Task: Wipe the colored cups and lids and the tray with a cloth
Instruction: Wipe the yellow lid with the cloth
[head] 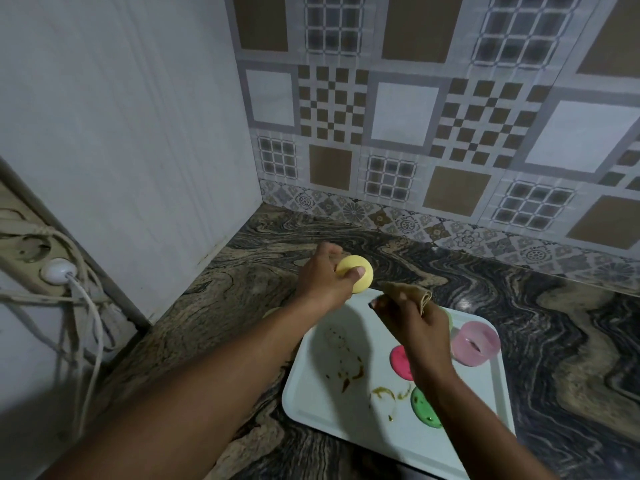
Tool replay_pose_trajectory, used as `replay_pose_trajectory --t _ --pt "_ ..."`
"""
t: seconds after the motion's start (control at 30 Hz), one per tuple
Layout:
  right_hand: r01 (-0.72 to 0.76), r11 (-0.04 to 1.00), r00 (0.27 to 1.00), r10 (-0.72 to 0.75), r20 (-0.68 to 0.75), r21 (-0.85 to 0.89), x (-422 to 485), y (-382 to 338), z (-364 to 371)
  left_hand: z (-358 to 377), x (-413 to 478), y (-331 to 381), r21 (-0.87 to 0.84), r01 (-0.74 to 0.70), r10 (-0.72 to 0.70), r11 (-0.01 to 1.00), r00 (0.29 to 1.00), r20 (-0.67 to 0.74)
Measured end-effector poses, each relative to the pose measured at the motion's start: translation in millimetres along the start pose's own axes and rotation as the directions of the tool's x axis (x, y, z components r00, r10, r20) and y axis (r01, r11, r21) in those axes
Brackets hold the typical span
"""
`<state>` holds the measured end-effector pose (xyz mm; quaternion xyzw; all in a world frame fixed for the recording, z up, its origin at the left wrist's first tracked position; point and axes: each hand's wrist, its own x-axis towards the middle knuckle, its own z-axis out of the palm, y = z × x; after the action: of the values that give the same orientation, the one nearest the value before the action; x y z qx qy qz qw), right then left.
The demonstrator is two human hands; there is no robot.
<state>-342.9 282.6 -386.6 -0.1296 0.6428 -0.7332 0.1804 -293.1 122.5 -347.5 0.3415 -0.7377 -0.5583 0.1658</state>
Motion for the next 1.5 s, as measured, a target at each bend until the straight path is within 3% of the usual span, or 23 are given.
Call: replay_pose_trajectory --t 0.03,0.1,0.23,0.33,0.43,0.53,0.7,0.77,0.87,0.93,1.07,1.23,1.3,1.4,1.47,1.5 --pt "-0.097 0.986 0.995 0.094 0.029 0.135 3.5 -6.5 2.2 1.6 -1.9 -0.2 -0.053 0.030 -0.027 0.998 0.999 0.043" --pt "-0.129 0.977 0.991 0.124 0.043 0.171 4.7 -15.9 6.7 4.7 -4.9 -0.8 -0.163 0.126 -0.108 0.979 0.988 0.114" --pt "0.032 0.999 0.999 -0.032 0.012 0.014 -1.6 -13.1 14.1 3.9 -6.9 2.0 -0.400 0.353 -0.271 0.846 0.930 0.249" --pt "0.095 0.992 0.995 -0.093 0.019 -0.088 -1.3 -7.1 13.8 -1.6 -6.0 4.7 -0.426 0.441 -0.319 0.790 0.889 0.328" --pt "0.270 0.863 0.954 -0.300 -0.004 -0.428 -2.2 -9.3 10.1 -5.7 -4.8 2.7 -0.378 0.455 -0.349 0.806 0.881 0.319" --pt "0.433 0.712 0.883 -0.459 0.101 -0.553 -5.9 -11.4 15.0 -3.8 -2.9 0.8 -0.418 0.425 -0.336 0.803 0.902 0.272" --pt "0.521 0.584 0.851 -0.413 0.325 -0.623 -22.3 0.1 14.5 -7.5 4.3 -4.3 -0.488 0.333 -0.317 0.807 0.941 0.117" --pt "0.511 0.630 0.859 -0.399 0.321 -0.585 -29.1 0.4 11.3 -12.9 6.2 -5.3 -0.460 0.318 -0.323 0.829 0.944 0.071" --pt "0.289 0.802 0.924 -0.376 -0.067 -0.522 -14.2 -10.8 9.0 -16.1 4.2 -4.9 -0.370 0.319 -0.313 0.872 0.946 0.079" --pt "0.255 0.822 0.911 -0.381 -0.159 -0.510 -3.1 -19.4 11.2 -13.1 2.0 -4.1 -0.362 0.327 -0.306 0.873 0.945 0.116" --pt "0.330 0.788 0.935 -0.350 0.062 -0.519 -9.5 -19.3 33.3 -2.5 -0.5 0.5 -0.500 0.355 -0.297 0.790 0.935 0.195" --pt "0.211 0.880 0.966 -0.255 -0.049 -0.426 -10.2 -6.0 28.1 -16.3 -5.3 -5.6 -0.555 0.379 -0.286 0.740 0.925 0.250" --pt "0.289 0.823 0.943 -0.332 -0.001 -0.489 -11.4 -7.4 29.9 -15.0 -5.9 -6.7 -0.545 0.369 -0.273 0.753 0.928 0.252" --pt "0.456 0.687 0.885 -0.416 0.209 -0.565 -18.2 -5.2 36.7 -7.4 -5.3 -2.7 -0.508 0.335 -0.270 0.794 0.942 0.198" --pt "0.474 0.710 0.881 -0.392 0.266 -0.522 -19.8 -3.0 33.2 -7.9 -3.0 -3.5 -0.520 0.314 -0.267 0.794 0.949 0.166" --pt "0.444 0.745 0.895 -0.392 0.212 -0.498 -19.4 -3.2 30.2 -9.8 -2.5 -4.2 -0.522 0.307 -0.258 0.795 0.952 0.166"
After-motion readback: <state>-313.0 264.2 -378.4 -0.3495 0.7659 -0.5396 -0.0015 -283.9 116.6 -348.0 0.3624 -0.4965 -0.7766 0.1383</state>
